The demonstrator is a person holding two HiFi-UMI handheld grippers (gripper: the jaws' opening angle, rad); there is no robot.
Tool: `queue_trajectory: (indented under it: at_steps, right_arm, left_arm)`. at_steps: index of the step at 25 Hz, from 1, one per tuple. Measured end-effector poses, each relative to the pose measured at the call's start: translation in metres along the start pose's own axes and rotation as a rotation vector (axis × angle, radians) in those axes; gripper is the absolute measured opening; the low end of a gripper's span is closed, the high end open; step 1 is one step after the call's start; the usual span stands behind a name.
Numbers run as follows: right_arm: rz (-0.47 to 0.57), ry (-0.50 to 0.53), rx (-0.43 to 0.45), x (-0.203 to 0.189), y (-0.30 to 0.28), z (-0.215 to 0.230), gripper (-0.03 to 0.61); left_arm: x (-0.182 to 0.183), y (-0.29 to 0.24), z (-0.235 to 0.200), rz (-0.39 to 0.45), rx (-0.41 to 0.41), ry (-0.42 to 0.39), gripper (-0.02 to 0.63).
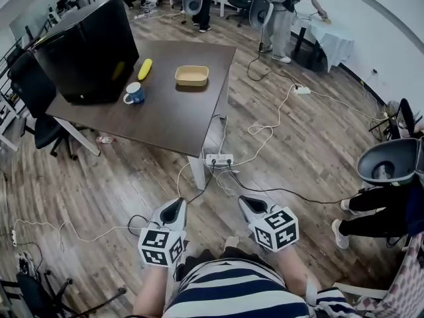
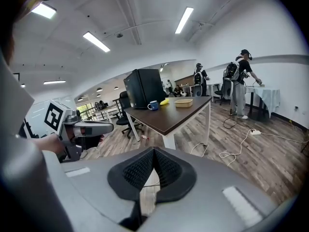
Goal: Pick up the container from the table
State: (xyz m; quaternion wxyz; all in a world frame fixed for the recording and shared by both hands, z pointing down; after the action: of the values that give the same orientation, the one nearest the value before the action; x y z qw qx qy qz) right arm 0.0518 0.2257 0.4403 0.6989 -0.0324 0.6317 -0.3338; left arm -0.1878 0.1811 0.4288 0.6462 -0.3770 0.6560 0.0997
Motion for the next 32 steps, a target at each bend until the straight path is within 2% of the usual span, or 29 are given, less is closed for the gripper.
queue_trajectory:
  at_steps: [4,8,15,19,24,32]
  right_arm:
    - [-0.004,0.004,0.039,0.002,0.000,0.033,-0.005]
    - [0.003,-0.001,0.066,0.006,-0.007,0.062,-0.005]
    - [-0.007,-0.010,0.098,0.019,-0.029,0.088,-0.005]
    - [-0.014,-0.010,0.093,0.028,-0.048,0.102,-0.005]
    - [-0.031,-0.008,0.062,0.045,-0.080,0.117,-0.005]
    - [-0.052,-0.021,0.036,0.093,-0.151,0.141,-0.005]
  left_arm:
    - [0.004,-0.030,0.018,-0.009,0.007,0.003,0.000]
    - [0.012,-0.056,0.031,-0.021,0.040,-0.062,0.000]
    - [0.026,-0.086,0.022,-0.049,0.070,-0.100,0.000]
    - [0.039,-0.116,0.003,-0.047,0.058,-0.129,0.000]
    - [0.060,-0.157,-0.027,-0.042,0.000,-0.143,0.000]
    - [0.108,-0.232,-0.092,-0.085,-0.079,-0.268,0.000]
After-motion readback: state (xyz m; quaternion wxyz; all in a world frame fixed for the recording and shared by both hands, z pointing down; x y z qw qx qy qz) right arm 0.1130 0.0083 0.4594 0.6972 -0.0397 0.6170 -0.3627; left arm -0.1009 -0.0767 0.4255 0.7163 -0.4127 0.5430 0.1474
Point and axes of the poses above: the fingertips, and each gripper's own axes: y backward along the fingers, z to its right, x out of its top, the point moved 8 cm from there along y, backward along the fingers, and after that the axes turned 3 degrees about z, right-handed, at the moved point
